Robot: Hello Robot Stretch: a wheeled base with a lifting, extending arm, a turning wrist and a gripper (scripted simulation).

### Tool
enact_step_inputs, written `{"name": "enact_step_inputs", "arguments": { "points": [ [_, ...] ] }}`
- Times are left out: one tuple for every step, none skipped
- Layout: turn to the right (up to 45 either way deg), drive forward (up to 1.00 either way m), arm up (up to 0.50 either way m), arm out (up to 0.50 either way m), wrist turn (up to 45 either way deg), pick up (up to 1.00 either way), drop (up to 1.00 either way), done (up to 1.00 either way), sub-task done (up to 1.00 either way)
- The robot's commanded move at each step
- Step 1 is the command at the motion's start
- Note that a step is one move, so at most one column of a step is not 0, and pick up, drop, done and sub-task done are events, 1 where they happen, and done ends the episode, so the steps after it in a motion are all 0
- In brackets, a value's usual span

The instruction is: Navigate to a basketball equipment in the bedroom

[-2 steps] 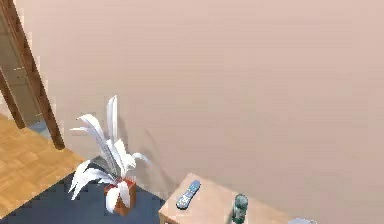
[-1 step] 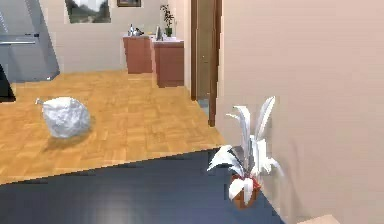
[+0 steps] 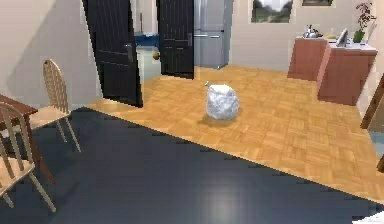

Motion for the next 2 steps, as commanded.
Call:
{"name": "enact_step_inputs", "arguments": {
  "points": [
    [-3.0,0.00,0.00,0.00,0.0,0.00,0.00,0.00,0.00],
    [0.0,0.20,0.00,0.00,0.0,0.00,0.00,0.00,0.00]
  ]
}}
